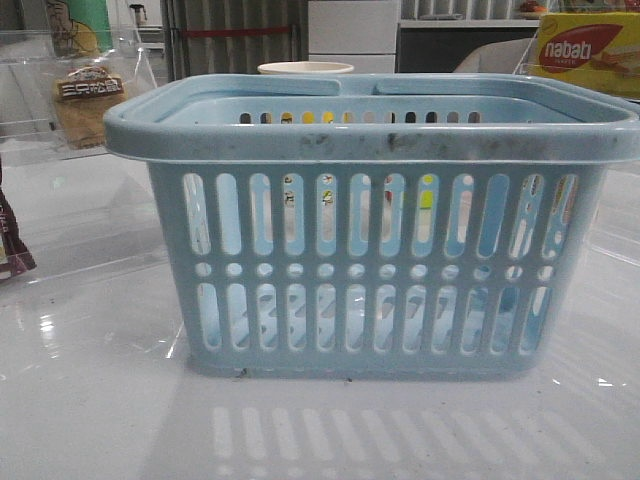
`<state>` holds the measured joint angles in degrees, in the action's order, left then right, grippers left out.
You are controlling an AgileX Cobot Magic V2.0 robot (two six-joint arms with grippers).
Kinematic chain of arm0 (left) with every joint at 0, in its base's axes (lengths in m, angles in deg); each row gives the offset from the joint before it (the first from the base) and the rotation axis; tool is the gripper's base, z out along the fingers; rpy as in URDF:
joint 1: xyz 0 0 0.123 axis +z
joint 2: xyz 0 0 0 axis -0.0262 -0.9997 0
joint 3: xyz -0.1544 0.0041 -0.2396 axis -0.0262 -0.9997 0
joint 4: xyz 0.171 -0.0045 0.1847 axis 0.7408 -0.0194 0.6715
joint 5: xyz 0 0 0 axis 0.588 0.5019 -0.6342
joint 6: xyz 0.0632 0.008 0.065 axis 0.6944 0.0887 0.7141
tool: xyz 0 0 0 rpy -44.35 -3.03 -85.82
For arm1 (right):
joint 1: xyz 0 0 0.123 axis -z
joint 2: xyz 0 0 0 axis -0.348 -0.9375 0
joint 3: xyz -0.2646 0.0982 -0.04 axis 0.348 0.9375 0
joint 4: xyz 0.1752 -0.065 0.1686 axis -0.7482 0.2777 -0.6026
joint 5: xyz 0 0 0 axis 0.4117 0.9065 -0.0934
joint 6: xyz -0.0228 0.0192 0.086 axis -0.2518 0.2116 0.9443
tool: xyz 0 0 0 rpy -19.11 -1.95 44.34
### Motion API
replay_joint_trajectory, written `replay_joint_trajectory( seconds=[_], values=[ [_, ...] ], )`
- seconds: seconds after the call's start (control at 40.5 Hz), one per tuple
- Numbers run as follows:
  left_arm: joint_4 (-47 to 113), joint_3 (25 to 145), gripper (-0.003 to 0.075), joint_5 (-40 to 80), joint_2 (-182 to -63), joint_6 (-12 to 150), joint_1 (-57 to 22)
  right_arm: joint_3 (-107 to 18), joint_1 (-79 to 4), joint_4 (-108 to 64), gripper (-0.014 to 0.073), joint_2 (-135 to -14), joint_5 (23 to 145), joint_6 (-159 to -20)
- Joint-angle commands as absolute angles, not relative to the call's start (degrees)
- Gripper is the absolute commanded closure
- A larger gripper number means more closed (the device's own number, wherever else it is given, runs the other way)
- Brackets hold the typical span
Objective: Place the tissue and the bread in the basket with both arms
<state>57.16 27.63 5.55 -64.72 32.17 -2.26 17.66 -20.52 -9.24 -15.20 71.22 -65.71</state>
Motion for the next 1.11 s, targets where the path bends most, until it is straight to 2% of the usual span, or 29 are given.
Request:
replay_joint_trajectory(
  seconds=[0.0, 0.272, 0.642, 1.086],
  values=[
    [57.0, 31.3, 0.0627, 0.9, -63.8, 32.1, -2.6, 12.9, -20.5, -9.3, 0.0566, -14.1, 66.4, -65.6],
    [57.0, 47.3, 0.0627, 12.5, -66.0, 32.1, -2.6, -5.8, -20.5, -9.3, 0.0566, -18.5, 78.3, -65.6],
    [56.1, 68.6, 0.0627, 29.8, -80.5, 32.1, -2.6, -23.6, -20.5, -9.2, 0.0566, -34.8, 96.7, -65.7],
    [55.1, 68.3, 0.0627, 39.0, -92.7, 32.1, -2.6, -24.0, -20.5, -9.1, 0.0566, -49.6, 106.9, -65.7]
  ],
)
